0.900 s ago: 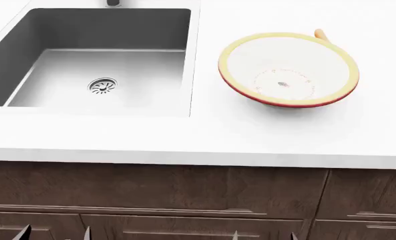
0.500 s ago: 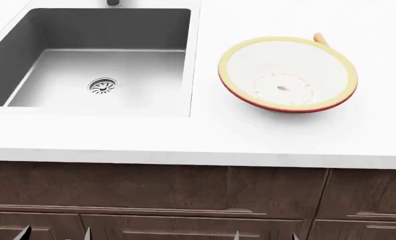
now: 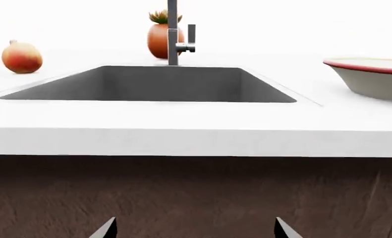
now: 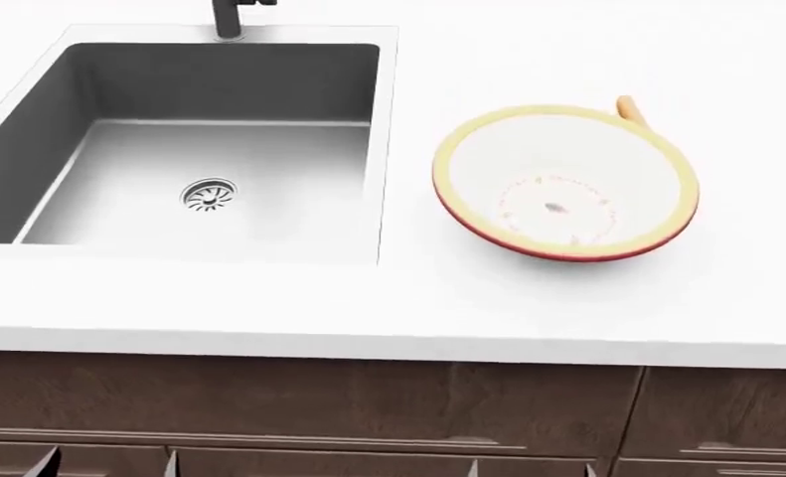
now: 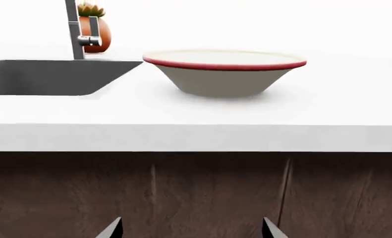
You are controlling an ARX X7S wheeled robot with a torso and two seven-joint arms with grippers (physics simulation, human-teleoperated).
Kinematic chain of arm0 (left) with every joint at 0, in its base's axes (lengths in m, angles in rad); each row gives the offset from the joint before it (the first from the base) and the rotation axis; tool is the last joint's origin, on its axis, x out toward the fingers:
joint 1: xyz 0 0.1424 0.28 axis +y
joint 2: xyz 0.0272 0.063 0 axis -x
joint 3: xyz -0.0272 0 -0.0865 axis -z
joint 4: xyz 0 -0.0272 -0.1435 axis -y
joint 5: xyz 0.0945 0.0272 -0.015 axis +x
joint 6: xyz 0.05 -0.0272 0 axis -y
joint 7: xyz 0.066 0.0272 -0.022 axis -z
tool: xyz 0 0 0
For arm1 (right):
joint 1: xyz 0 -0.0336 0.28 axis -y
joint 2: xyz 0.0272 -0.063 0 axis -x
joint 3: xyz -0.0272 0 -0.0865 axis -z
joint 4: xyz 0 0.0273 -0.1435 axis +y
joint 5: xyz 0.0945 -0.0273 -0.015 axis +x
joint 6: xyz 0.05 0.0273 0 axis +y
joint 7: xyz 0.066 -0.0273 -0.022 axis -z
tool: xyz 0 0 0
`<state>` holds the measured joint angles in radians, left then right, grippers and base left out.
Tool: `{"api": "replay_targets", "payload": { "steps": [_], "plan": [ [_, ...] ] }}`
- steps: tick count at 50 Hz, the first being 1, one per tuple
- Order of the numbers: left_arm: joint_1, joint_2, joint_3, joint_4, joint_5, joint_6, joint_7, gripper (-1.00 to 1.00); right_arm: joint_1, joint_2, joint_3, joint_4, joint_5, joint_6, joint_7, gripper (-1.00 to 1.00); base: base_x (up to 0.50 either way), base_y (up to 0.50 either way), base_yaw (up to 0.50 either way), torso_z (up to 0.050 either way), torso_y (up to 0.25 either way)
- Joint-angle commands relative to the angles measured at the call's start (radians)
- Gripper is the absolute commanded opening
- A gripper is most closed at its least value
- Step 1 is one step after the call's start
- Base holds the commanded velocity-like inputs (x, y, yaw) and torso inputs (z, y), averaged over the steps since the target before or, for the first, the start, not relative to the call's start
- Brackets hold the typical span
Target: There is a mixed pile of frozen fruits and vegetables on the counter. Locate all the frozen vegetables and place the items in a bowl on the counter. Take all the frozen fruits and defrost them in a running sink.
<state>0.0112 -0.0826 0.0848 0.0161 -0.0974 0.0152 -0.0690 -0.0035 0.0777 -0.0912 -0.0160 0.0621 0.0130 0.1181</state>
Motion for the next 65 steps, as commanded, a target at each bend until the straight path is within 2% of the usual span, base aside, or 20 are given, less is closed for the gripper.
{"api": "replay_targets", "payload": {
  "steps": [1, 24, 25, 26, 32, 34, 40, 44, 48, 51, 53, 62, 65],
  "plan": [
    [0.001, -0.015, 0.015, -0.001, -0.021, 0.003, -0.010, 1.00, -0.001, 0.012, -0.017, 0.000, 0.005, 0.000, 0.023, 1.00, 0.00, 0.00, 0.00, 0.050, 0.000],
    [-0.009, -0.036, 0.039, -0.003, -0.064, -0.012, -0.021, 1.00, -0.007, 0.034, -0.040, -0.035, -0.020, 0.005, 0.103, 1.00, 0.00, 0.00, 0.00, 0.049, 0.000],
    [-0.015, -0.037, 0.040, 0.011, -0.072, -0.048, -0.025, 1.00, -0.004, 0.034, -0.026, -0.060, 0.015, 0.045, 0.097, 1.00, 0.00, 0.00, 0.00, 0.000, 0.000],
    [-0.015, -0.036, 0.006, 0.048, -0.141, -0.082, -0.019, 1.00, 0.002, 0.047, -0.035, -0.094, -0.008, 0.067, 0.102, 1.00, 0.00, 0.00, 0.00, 0.000, 0.000],
    [-0.056, -0.079, 0.033, 0.235, -0.140, -0.308, -0.064, 1.00, 0.054, 0.088, -0.008, -0.269, 0.016, 0.269, 0.106, 1.00, 0.00, 0.00, 0.00, 0.000, 0.000],
    [-0.108, -0.095, 0.032, 0.324, -0.166, -0.435, -0.080, 1.00, 0.081, 0.103, -0.005, -0.333, 0.019, 0.350, 0.106, 1.00, 0.00, 0.00, 0.00, 0.000, 0.000],
    [-0.168, -0.125, 0.034, 0.440, -0.196, -0.592, -0.104, 1.00, 0.129, 0.135, 0.009, -0.409, 0.033, 0.486, 0.099, 1.00, 0.00, 0.00, 0.00, 0.000, 0.000],
    [-0.215, -0.147, 0.013, 0.525, -0.252, -0.724, -0.109, 1.00, 0.188, 0.157, 0.048, -0.541, 0.082, 0.665, 0.093, 1.00, 0.00, 0.00, 0.00, 0.000, 0.000],
    [-0.302, -0.167, -0.060, 0.623, -0.342, -0.916, -0.140, 1.00, 0.276, 0.168, 0.124, -0.701, 0.164, 0.902, 0.092, 1.00, 0.00, 0.00, 0.00, 0.000, 0.000],
    [-0.290, -0.183, -0.069, 0.649, -0.359, -0.950, -0.140, 1.00, 0.280, 0.163, 0.178, -0.771, 0.209, 0.988, 0.087, 1.00, 0.00, 0.00, 0.00, 0.000, 0.000],
    [-0.286, -0.188, -0.083, 0.671, -0.383, -0.981, -0.139, 1.00, 0.285, 0.194, 0.126, -0.764, 0.181, 0.994, 0.093, 1.00, 0.00, 0.00, 0.00, 0.000, 0.000],
    [-0.298, -0.188, -0.103, 0.694, -0.412, -1.020, -0.152, 1.00, 0.283, 0.214, 0.190, -0.817, 0.213, 1.033, 0.080, 1.00, 0.00, 0.00, 0.00, 0.000, 0.000],
    [-0.306, -0.189, -0.118, 0.700, -0.424, -1.033, -0.157, 1.00, 0.279, 0.230, 0.167, -0.823, 0.202, 1.024, 0.081, 1.00, 0.09, -0.25, 0.00, 0.000, 0.000]
  ]
}}
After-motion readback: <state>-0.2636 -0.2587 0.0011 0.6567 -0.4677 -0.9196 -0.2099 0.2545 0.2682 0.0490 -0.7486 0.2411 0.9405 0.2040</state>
